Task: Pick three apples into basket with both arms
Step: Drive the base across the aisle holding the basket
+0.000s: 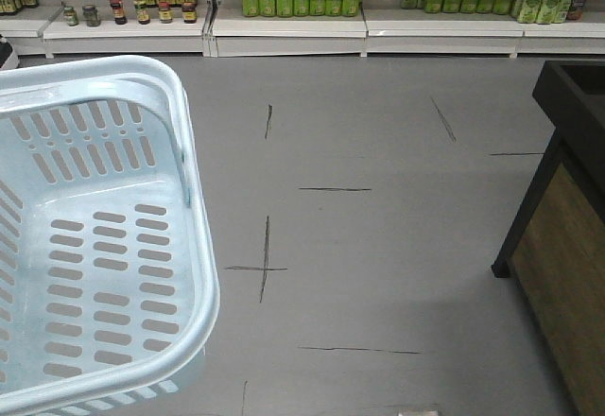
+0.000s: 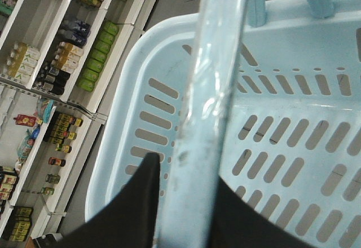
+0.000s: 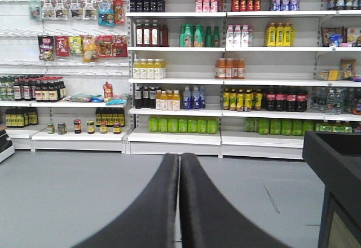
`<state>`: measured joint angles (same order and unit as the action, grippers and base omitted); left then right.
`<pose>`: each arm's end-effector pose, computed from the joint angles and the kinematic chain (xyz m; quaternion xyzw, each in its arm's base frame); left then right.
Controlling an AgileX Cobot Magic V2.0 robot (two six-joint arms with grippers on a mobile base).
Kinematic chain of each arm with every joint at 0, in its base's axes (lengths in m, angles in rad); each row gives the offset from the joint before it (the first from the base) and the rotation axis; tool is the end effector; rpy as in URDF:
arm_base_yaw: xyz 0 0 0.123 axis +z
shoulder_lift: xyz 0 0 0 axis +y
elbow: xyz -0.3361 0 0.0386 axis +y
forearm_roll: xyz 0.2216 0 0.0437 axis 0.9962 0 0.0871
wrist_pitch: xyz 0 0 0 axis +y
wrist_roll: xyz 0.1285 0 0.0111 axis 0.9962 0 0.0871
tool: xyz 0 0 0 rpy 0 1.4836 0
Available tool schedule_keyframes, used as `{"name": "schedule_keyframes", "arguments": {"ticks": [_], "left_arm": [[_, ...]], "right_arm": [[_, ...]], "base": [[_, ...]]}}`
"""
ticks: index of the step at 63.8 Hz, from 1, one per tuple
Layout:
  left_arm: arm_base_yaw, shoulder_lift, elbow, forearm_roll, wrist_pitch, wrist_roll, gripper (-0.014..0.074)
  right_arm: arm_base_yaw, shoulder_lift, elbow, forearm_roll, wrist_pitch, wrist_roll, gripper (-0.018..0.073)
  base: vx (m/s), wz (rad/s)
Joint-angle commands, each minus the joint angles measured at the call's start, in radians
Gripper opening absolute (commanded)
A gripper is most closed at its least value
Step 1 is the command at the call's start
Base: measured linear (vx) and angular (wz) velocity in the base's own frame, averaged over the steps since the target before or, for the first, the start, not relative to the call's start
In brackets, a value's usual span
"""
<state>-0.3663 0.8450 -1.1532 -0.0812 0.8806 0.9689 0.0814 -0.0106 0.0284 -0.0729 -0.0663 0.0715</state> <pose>0.1069 -0.0497 0.4489 0.5250 0.6756 0.1148 0.5048 0.0136 0.0017 0.2151 -0.0290 0.6570 0.0318 0.7527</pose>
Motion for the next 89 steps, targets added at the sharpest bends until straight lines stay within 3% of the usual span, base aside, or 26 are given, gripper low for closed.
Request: {"name": "schedule_keyframes", "arguments": {"ticks": [1, 89], "left_arm": [[0.000, -0.005, -0.032, -0.014, -0.097, -0.015, -0.0008], [0.000, -0.005, -0.032, -0.014, -0.097, -0.015, -0.0008]], "right_arm": [[-0.001, -0.010, 0.015, -0.005, -0.069, -0.006, -0.0009], [-0.001, -0.010, 0.015, -0.005, -0.069, -0.006, -0.0009]], "base": [[0.06, 0.11], [0.11, 0.00]]}}
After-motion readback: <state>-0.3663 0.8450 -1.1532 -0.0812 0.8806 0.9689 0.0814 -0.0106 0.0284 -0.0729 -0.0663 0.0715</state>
